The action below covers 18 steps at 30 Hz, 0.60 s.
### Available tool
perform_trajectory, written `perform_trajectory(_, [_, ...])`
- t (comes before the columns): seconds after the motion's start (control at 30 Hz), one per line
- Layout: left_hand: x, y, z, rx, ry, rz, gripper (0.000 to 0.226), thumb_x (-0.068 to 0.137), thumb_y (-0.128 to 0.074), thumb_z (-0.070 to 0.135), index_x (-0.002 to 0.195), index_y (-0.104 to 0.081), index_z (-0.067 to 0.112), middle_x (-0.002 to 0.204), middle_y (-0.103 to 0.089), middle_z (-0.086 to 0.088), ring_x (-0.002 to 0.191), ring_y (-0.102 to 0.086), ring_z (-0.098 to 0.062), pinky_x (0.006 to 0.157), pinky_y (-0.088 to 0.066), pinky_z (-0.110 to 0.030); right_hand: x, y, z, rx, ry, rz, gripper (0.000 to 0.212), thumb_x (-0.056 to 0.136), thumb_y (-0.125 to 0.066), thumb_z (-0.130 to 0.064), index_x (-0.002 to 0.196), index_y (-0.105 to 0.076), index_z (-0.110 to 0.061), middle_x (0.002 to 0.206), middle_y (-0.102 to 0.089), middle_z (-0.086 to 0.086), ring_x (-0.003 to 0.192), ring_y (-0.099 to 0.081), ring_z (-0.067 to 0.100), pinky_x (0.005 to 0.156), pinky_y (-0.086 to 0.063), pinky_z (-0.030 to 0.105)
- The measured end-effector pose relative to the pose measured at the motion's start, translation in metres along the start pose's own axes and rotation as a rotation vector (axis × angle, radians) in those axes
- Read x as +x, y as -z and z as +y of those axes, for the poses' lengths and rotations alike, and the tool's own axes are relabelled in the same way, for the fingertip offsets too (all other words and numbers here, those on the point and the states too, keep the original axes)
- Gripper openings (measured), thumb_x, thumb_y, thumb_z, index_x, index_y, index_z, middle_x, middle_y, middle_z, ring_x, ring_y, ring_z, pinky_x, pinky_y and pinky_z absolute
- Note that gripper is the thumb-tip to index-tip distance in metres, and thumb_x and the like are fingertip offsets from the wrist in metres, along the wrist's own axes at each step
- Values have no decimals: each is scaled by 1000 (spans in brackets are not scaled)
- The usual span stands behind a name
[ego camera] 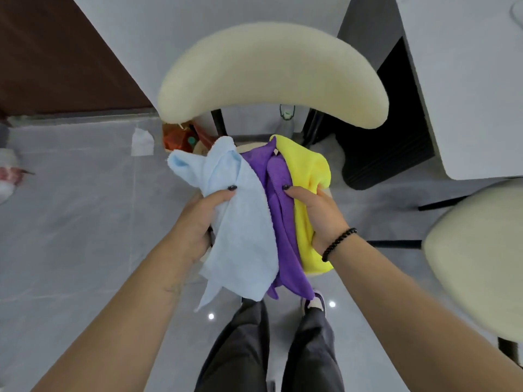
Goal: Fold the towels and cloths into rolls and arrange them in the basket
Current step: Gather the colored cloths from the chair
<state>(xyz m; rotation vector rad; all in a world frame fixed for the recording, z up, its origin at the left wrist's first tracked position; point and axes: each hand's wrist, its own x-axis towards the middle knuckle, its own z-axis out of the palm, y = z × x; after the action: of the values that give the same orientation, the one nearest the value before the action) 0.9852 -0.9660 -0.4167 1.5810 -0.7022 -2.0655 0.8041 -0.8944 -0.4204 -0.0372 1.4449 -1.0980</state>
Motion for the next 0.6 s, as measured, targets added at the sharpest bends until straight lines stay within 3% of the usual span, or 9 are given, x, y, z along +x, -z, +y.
perform_trajectory(0.07, [33,6,-8,23,-3,-8,38,82,-70,15,118,-63,20,106,-73,-5,92,-71,-22,82,-55,-38,32,1,14,26,-41,5,44,76,-75,-24,117,-63,-18,105,-72,9,98,-68,31,88,-54,50])
perform_trajectory(0.13, [67,12,-20,49,-1,-21,34,84,-68,13,117,-63,21,104,-74,-3,90,-71,-21,80,-55,-36,66,8,31,37,-71,41,40,76,-74,-23,115,-66,-14,105,-72,12,98,-68,33,89,-53,51])
perform_trajectory(0.27, [134,20,-55,137,69,-47,34,86,-67,17,120,-63,21,106,-73,-4,92,-71,-21,77,-54,-34,124,19,66,51,-135,109,55,65,-78,-33,115,-66,-16,104,-72,10,97,-68,31,90,-53,50])
perform_trajectory(0.47, [181,25,-109,486,149,-117,60,72,-79,30,126,-55,18,111,-71,-3,97,-69,-21,80,-56,-36,156,41,116,-142,-133,258,19,79,-71,-22,98,-68,-17,104,-71,8,99,-66,28,92,-52,44])
perform_trajectory(0.53, [180,30,-111,573,120,-63,55,71,-78,27,120,-56,17,109,-70,-2,93,-69,-19,77,-56,-35,153,53,119,-251,-102,337,3,82,-68,-18,85,-67,-18,99,-71,12,94,-66,31,87,-54,43])
perform_trajectory(0.6, [175,36,-106,596,54,38,41,77,-75,21,114,-57,17,102,-69,1,86,-67,-15,65,-51,-28,151,63,117,-351,-22,469,2,84,-65,-21,83,-64,-19,95,-70,13,91,-64,33,85,-54,45])
